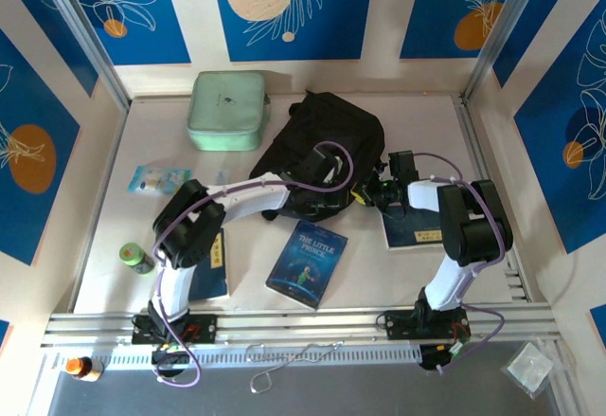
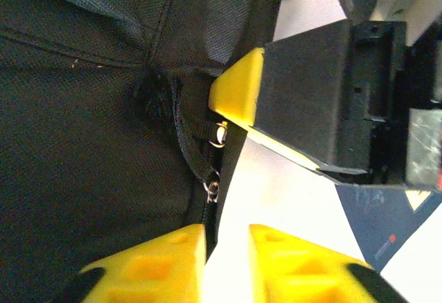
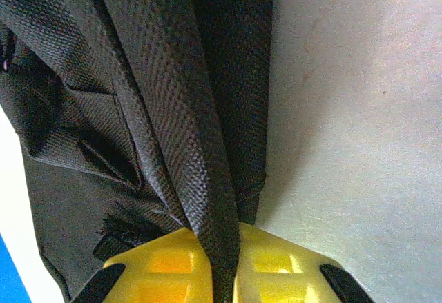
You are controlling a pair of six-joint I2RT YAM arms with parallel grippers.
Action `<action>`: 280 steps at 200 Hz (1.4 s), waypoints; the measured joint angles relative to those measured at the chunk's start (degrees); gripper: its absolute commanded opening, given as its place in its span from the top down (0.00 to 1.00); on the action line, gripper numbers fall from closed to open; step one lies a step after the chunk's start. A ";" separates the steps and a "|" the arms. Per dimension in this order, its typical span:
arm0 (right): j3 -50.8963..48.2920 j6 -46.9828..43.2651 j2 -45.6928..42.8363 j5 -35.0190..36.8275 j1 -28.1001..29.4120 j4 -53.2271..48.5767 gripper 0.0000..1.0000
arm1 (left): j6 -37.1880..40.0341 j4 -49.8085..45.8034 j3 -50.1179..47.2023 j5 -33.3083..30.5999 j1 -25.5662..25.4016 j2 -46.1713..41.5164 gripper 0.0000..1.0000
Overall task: Pack the student bag
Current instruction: Unzip the student bag at the top-center of the table.
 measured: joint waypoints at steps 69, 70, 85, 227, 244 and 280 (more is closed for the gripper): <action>-0.04 0.20 0.00 -0.17 0.00 0.28 0.89 | -1.05 -0.33 5.38 -0.87 0.39 5.81 0.81; -0.04 0.20 0.00 -0.17 0.00 0.28 0.89 | -1.05 -0.39 5.46 -0.87 0.39 5.86 0.81; -0.04 0.20 0.00 -0.17 0.00 0.28 0.89 | -1.53 -0.90 7.23 -1.29 0.39 7.06 0.80; -0.04 0.59 0.07 -0.20 0.00 0.33 0.89 | -3.50 -4.46 8.83 -3.87 0.66 8.46 0.71; -0.04 0.63 0.07 -0.17 0.00 0.33 0.89 | -4.11 -4.55 9.49 -3.30 0.87 9.20 0.73; -0.04 0.61 0.31 -0.07 -0.02 0.61 0.89 | -5.86 -3.34 9.49 0.46 2.01 10.38 0.82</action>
